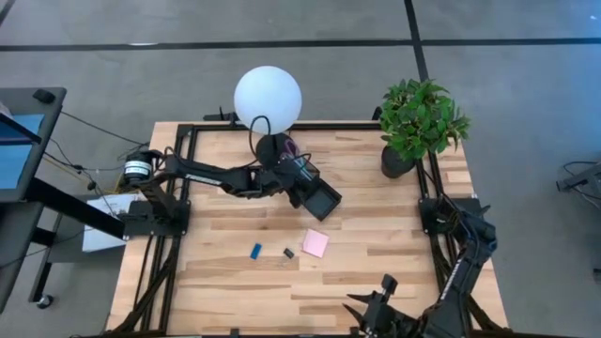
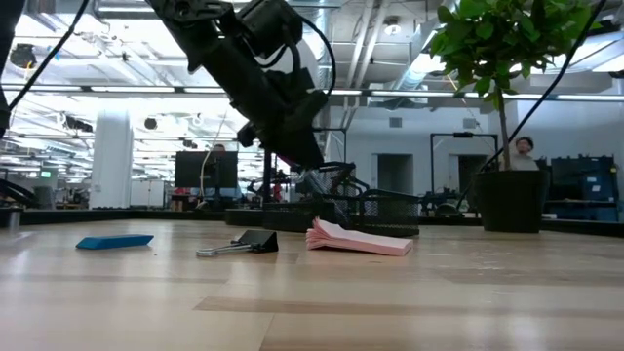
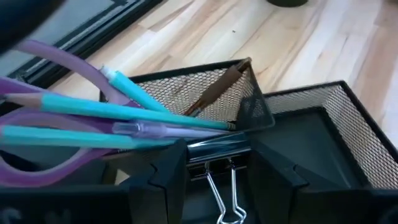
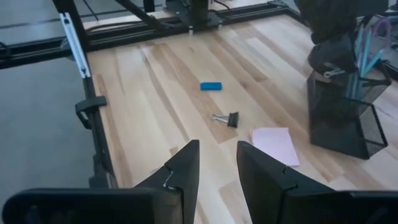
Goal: Pick and place office supplies into organizer
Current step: Put the left black binder clip into the desk organizer
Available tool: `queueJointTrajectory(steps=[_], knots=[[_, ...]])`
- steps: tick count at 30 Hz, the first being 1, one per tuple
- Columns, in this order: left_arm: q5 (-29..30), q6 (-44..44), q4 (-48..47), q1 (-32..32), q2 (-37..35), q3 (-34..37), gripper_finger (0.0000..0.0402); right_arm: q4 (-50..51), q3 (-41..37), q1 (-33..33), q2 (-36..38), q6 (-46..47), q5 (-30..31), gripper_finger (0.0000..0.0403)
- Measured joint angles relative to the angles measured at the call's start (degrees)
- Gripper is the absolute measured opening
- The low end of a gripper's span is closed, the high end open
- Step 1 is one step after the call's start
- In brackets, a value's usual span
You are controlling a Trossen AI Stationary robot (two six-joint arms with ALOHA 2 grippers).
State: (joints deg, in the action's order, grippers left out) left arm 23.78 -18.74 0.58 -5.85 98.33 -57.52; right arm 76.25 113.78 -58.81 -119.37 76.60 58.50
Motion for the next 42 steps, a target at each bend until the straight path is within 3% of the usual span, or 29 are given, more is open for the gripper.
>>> queueJointTrajectory(steps=[10,15,24,30,35,42], knots=[[2.55,-2.03,-3.20,2.49,0.21,-0.08,0.0131,-0.42,0.00,-1.97,0.00,0.00,0.48,0.0101],[8.28,-2.98,-4.44,4.44,0.21,-0.08,0.0131,-0.48,0.00,-1.81,0.00,0.00,0.41,0.0101],[8.49,-8.44,-7.82,4.55,0.21,-0.06,0.0131,-0.50,0.02,-1.84,0.00,0.00,0.33,0.0101],[8.56,-10.47,-6.35,5.51,2.88,-0.05,0.0131,-0.50,0.04,-1.86,0.00,-0.02,0.30,0.0101],[13.50,-10.49,-6.96,5.53,3.76,0.03,0.0131,-1.34,0.04,-1.86,0.00,-0.30,0.09,0.0101],[16.01,-8.76,-5.40,5.58,3.99,-0.01,0.0131,-1.55,0.04,-1.86,0.00,-0.58,0.07,0.0101]])
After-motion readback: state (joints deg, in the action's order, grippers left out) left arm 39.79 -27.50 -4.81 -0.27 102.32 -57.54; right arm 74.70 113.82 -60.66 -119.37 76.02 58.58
